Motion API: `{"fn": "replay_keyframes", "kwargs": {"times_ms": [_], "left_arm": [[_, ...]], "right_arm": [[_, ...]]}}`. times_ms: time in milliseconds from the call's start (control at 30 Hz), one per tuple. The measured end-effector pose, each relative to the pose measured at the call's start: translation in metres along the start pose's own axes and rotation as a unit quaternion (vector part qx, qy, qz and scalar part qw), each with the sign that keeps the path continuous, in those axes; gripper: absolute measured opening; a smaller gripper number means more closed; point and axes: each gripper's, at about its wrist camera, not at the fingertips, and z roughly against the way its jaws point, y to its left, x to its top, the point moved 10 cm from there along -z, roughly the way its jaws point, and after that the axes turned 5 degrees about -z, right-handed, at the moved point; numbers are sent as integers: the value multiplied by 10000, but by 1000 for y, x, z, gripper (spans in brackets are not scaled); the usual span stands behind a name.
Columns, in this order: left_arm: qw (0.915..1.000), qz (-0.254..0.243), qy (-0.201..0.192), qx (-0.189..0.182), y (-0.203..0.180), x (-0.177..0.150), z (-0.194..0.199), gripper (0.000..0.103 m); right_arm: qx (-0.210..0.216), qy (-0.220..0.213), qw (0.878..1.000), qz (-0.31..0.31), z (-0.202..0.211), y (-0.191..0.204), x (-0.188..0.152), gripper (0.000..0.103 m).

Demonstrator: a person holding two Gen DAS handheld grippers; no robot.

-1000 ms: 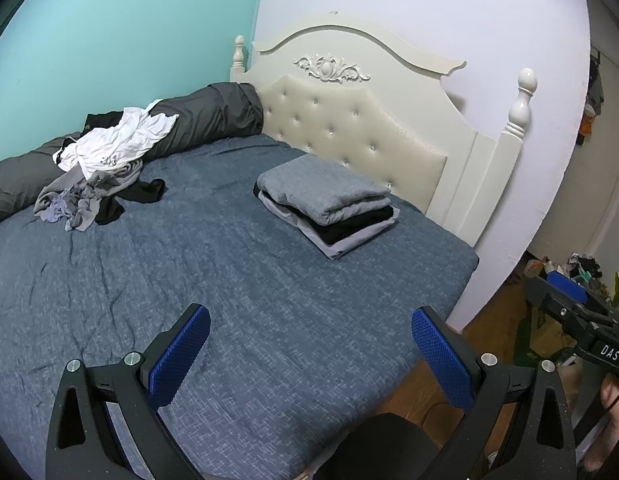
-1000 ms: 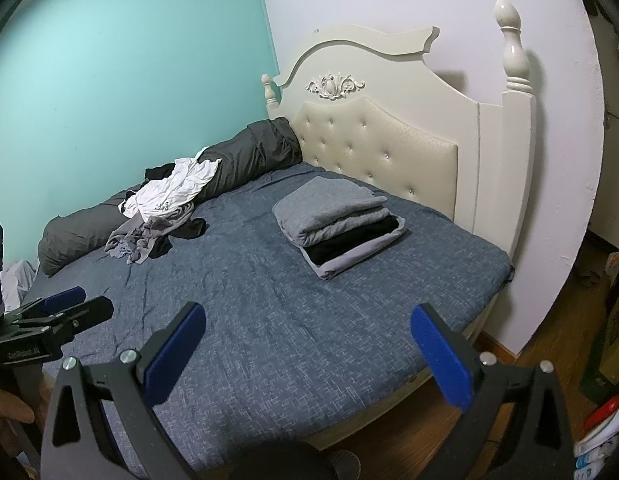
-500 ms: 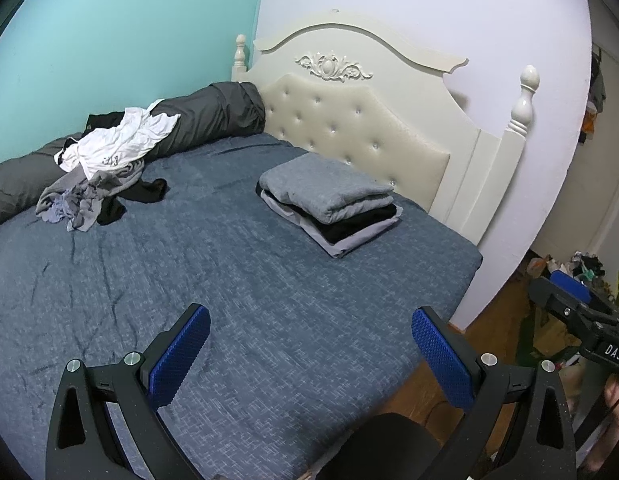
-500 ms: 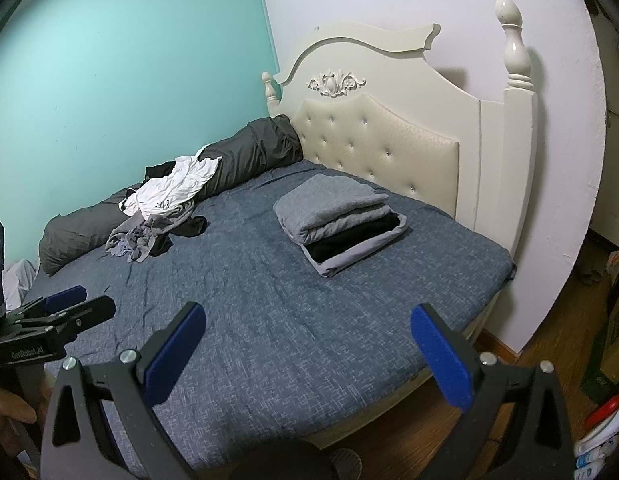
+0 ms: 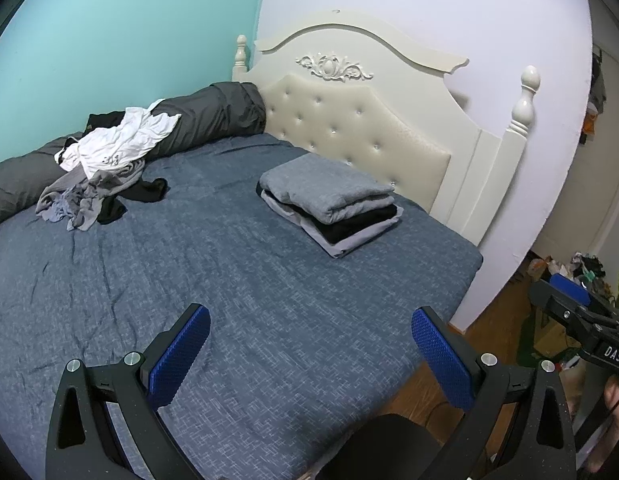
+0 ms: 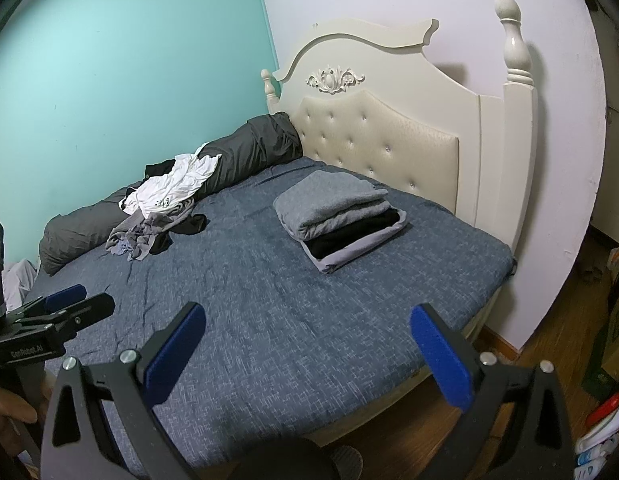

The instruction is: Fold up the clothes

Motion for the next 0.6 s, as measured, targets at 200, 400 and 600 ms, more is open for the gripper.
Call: {"fn": "replay_keyframes", "kwargs": {"times_ms": [200, 400, 600], "left_arm": [[10000, 15, 10, -8, 0, 0, -1, 103], [9999, 123, 83, -18, 5, -3, -4, 103], [9999, 123, 59, 16, 5, -4, -3, 103]], "right_arm": [[-10, -5, 10000, -19, 0, 0, 0, 103], [-10, 16, 10000, -44, -1, -2, -2, 103], [-6, 47, 10000, -46, -3, -2, -5, 103]]}}
